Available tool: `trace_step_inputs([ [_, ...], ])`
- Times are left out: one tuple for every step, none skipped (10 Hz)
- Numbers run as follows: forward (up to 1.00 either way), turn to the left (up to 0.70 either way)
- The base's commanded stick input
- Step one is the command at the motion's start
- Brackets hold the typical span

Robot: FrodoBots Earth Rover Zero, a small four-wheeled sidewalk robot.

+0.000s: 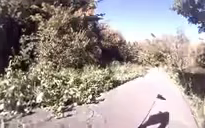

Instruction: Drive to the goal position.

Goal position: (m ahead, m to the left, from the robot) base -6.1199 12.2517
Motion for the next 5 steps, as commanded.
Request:
trace_step_inputs([
  [0.0, 1.0],
  [0.0, 1.0],
  [0.0, 1.0],
  [0.0, 1.0],
  [0.0, 1.0],
])
